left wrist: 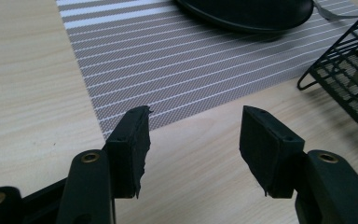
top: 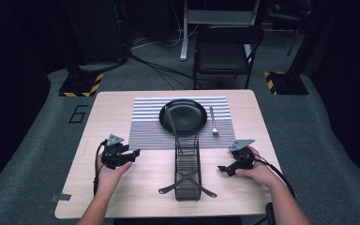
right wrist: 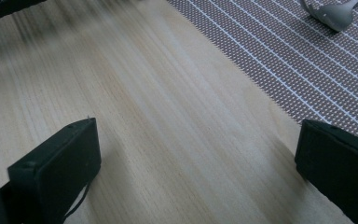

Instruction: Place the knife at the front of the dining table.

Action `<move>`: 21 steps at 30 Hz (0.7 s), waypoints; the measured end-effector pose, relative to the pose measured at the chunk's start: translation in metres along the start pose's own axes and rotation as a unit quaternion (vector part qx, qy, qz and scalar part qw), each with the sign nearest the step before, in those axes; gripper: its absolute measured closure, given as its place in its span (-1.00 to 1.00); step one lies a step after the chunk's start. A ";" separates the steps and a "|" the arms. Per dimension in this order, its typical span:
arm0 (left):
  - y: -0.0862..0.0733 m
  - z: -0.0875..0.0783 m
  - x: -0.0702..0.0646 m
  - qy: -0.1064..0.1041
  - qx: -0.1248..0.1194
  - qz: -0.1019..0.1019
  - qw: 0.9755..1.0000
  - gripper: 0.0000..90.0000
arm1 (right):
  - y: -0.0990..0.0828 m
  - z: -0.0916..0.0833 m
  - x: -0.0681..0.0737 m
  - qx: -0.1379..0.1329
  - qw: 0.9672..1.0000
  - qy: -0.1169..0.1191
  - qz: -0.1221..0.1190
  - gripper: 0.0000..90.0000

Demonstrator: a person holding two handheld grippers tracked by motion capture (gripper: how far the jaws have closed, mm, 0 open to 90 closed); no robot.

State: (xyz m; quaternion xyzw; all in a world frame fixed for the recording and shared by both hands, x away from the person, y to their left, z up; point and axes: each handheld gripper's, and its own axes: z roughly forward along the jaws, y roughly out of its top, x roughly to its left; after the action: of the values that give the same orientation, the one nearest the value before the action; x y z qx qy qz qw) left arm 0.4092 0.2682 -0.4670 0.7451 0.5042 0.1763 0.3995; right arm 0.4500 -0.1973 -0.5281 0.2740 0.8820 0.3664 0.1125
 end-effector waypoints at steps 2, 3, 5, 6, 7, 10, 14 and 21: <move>0.002 0.000 -0.002 -0.002 -0.004 0.001 1.000 -0.05 | 0.000 0.000 0.000 0.000 1.000 0.000 0.001 -1.00; 0.004 0.000 -0.004 -0.006 -0.005 0.000 1.000 -0.05 | 0.000 0.000 0.000 0.000 1.000 0.000 0.001 -1.00; 0.010 0.000 -0.009 -0.022 -0.013 -0.007 1.000 -0.05 | 0.000 0.000 0.000 0.000 1.000 0.000 0.001 -1.00; 0.010 0.000 -0.009 -0.022 -0.013 -0.007 1.000 -0.05 | 0.000 0.000 0.000 0.000 1.000 0.000 0.001 -1.00; 0.013 -0.001 -0.012 -0.024 -0.011 -0.003 1.000 -0.05 | 0.000 0.000 0.000 0.000 1.000 0.000 0.001 -1.00; 0.020 -0.001 -0.018 -0.027 -0.014 0.004 1.000 -0.05 | 0.000 0.000 0.000 0.000 1.000 0.000 0.000 -1.00; 0.028 -0.002 -0.024 -0.030 -0.013 0.011 0.999 -0.05 | 0.000 0.000 0.000 0.000 1.000 0.000 0.001 -1.00; 0.045 -0.005 -0.037 -0.031 -0.014 0.048 0.998 0.00 | 0.000 0.000 0.000 0.000 1.000 0.000 0.001 -1.00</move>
State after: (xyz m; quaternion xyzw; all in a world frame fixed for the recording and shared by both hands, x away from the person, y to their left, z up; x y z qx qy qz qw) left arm 0.4176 0.2290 -0.4237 0.7678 0.4526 0.1791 0.4166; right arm 0.4499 -0.1972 -0.5281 0.2751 0.8816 0.3667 0.1123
